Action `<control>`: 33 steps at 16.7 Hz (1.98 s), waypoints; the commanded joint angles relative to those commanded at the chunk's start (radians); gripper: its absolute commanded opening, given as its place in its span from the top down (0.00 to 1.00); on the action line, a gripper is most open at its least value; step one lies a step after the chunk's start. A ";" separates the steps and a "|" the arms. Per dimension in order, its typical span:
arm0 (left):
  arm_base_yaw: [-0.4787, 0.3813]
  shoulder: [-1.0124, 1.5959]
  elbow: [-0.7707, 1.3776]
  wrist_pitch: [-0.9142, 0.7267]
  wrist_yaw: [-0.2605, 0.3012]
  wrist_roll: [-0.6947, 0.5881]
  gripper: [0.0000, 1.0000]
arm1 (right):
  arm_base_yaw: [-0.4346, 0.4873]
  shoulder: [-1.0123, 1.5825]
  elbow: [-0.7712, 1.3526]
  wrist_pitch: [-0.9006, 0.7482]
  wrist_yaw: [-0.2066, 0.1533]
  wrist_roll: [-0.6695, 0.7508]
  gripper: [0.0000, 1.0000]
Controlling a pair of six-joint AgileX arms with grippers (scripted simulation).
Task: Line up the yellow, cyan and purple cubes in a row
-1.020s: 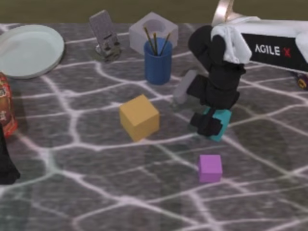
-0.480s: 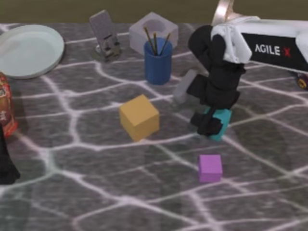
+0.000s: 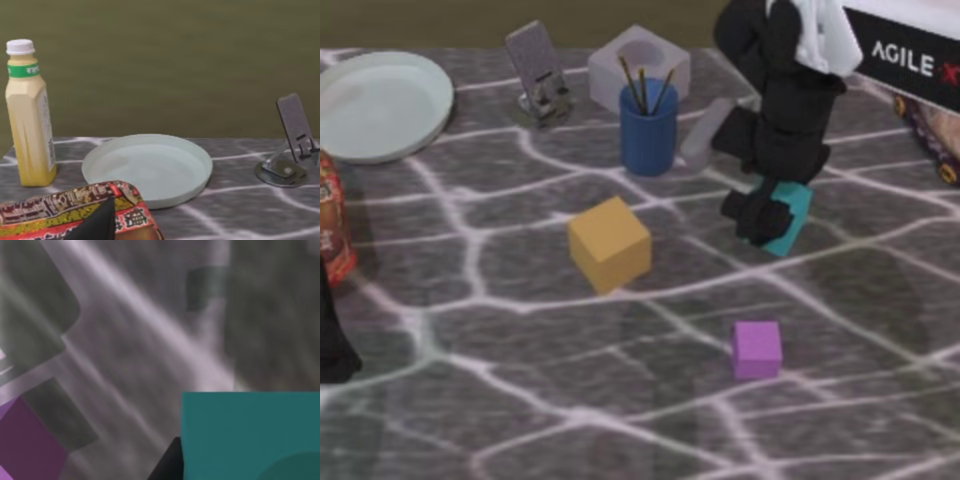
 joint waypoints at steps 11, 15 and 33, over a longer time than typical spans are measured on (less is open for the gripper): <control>0.000 0.000 0.000 0.000 0.000 0.000 0.00 | 0.202 -0.121 -0.147 0.022 -0.004 -0.135 1.00; 0.000 0.000 0.000 0.000 0.000 0.000 0.00 | 0.308 -0.197 -0.234 0.040 -0.003 -0.214 1.00; 0.000 0.000 0.000 0.000 0.000 0.000 0.00 | 0.309 -0.126 -0.408 0.285 -0.003 -0.215 0.92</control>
